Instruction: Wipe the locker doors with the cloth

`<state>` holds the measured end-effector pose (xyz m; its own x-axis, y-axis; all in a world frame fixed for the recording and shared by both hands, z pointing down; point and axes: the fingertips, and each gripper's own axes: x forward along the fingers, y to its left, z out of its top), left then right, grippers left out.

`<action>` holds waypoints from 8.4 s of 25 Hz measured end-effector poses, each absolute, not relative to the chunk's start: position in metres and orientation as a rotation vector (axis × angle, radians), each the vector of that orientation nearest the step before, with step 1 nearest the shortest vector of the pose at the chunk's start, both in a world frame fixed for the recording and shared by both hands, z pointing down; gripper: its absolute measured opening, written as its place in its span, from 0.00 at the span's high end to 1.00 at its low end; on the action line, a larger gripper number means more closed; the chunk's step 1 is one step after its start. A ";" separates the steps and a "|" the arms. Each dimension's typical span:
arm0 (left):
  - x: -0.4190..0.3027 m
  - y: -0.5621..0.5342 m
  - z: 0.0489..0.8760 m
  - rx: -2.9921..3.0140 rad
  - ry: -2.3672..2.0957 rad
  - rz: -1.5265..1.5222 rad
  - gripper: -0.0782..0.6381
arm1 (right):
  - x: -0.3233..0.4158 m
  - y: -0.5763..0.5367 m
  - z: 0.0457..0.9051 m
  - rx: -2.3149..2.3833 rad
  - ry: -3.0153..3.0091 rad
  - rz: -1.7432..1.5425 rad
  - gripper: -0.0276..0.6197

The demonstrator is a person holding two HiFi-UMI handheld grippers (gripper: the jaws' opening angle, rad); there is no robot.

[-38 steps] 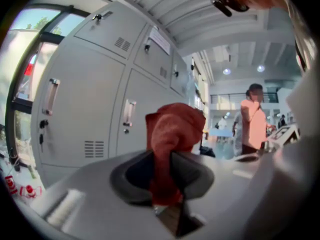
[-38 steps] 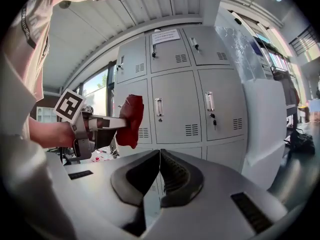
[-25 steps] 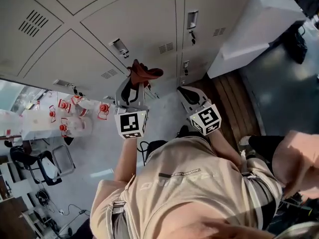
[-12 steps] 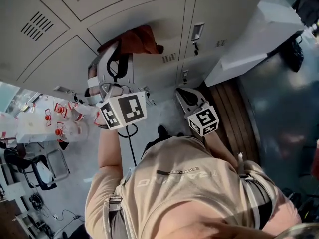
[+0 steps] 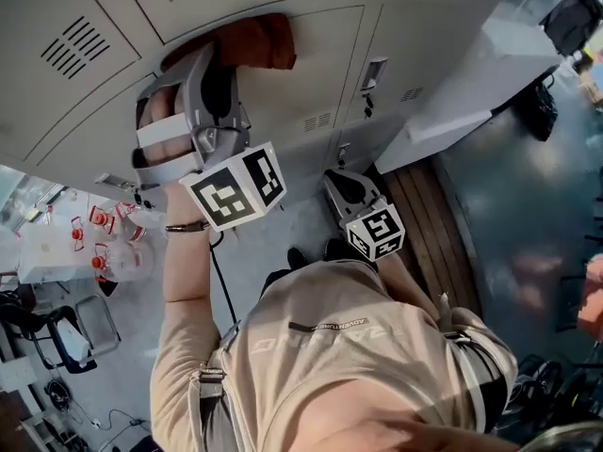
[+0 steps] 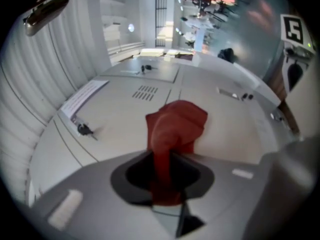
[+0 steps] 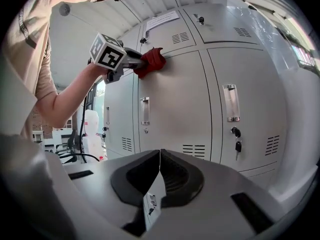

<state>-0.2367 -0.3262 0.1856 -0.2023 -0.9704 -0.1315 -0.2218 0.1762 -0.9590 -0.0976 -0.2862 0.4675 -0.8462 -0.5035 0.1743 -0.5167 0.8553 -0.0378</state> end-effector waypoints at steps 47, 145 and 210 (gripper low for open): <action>-0.235 -0.323 0.513 -1.877 1.729 -1.406 0.78 | -0.106 -0.312 0.471 0.529 -2.888 0.117 0.93; -0.111 -0.429 0.420 -1.860 1.522 -1.488 0.78 | -0.016 -0.383 0.497 0.565 -2.802 0.140 0.93; -0.220 -0.254 0.427 -2.318 2.301 -0.227 0.77 | -0.114 -0.303 0.419 0.533 -2.973 -0.030 0.94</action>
<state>-0.2198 -0.2537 0.4271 0.0070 -0.9816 0.1907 -1.0000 -0.0078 -0.0035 -0.1138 -0.3035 0.4185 -0.9305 -0.3476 0.1153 -0.3452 0.9377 0.0409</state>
